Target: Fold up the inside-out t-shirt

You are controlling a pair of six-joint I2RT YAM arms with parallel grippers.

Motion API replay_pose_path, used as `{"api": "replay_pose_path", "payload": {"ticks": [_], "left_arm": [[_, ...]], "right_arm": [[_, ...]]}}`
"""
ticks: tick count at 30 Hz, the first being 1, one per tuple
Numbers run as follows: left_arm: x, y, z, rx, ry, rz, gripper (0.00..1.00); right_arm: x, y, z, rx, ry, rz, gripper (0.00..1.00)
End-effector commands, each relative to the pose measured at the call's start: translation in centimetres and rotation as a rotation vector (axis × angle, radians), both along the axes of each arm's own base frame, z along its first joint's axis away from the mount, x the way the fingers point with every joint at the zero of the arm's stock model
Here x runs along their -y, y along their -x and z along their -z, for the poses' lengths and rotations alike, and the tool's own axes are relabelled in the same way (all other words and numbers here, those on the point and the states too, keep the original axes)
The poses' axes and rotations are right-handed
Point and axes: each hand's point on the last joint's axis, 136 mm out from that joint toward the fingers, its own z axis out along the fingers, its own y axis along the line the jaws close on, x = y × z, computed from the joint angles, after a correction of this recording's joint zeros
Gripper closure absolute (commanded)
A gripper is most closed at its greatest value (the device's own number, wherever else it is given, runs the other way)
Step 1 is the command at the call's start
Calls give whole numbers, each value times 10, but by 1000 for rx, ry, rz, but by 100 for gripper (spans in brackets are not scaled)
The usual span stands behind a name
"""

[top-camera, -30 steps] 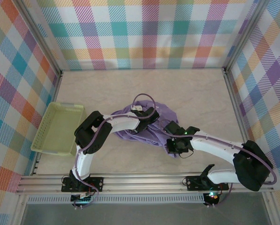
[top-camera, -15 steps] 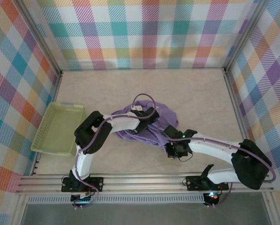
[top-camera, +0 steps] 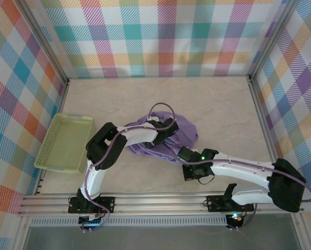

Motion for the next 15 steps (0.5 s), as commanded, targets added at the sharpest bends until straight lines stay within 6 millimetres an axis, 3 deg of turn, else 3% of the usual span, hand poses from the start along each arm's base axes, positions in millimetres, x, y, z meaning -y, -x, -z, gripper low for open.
{"api": "replay_pose_path", "payload": {"ticks": [1, 9, 12, 15], "left_arm": [[-22, 19, 32, -136, -83, -20, 71], [-10, 18, 11, -124, -79, 60, 71], [-8, 21, 0, -124, -63, 90, 70], [-5, 28, -15, -100, -34, 132, 60]], "right_arm": [[3, -6, -36, 114, -36, -43, 99], [-29, -24, -118, 367, -317, -190, 100], [-33, -33, -134, 427, -327, -193, 100], [-41, -41, -145, 465, -328, -204, 100]]}}
